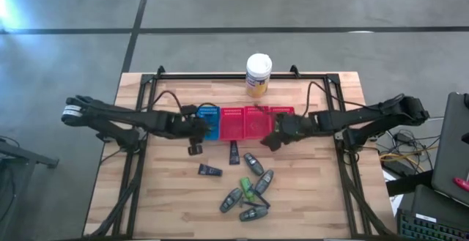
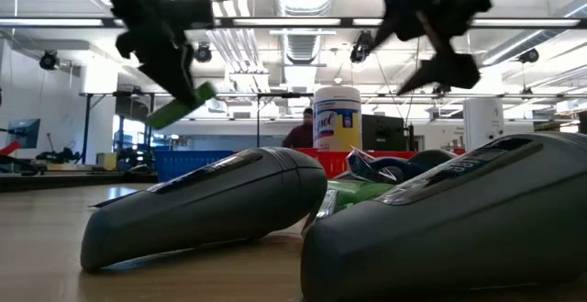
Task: Pick & Place Travel size toiletries
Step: Put the green shampoo into the right red bin
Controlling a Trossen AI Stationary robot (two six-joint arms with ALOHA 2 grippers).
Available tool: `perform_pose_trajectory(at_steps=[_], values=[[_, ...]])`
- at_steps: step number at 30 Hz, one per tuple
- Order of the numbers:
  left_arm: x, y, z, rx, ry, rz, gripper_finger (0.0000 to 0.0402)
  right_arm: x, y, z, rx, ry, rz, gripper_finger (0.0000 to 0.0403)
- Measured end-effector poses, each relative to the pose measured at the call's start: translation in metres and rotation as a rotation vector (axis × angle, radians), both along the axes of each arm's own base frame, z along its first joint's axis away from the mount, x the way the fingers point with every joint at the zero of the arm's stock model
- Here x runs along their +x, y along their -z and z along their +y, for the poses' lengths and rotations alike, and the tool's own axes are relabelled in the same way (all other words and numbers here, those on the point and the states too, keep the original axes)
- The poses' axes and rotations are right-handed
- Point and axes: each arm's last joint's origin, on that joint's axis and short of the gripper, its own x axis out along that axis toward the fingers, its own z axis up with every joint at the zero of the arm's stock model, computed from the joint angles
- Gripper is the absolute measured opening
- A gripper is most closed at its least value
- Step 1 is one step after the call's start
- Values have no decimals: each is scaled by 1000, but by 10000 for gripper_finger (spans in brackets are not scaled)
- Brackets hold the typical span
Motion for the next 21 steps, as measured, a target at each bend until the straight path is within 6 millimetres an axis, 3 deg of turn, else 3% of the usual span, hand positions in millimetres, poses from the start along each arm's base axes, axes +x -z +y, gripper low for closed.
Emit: perform_pose_trajectory(at_steps=[5,11,15,21], values=[[14,-3,7,117,124,-54,170,13,-1,-15,26,78,-90,348],[25,-14,18,109,67,-165,169,29,9,-18,28,91,-90,342],[31,-39,28,-1,-30,-314,169,35,11,-18,28,93,-93,328],[25,-93,37,-165,-144,-689,164,36,-6,-19,-41,136,-178,315]])
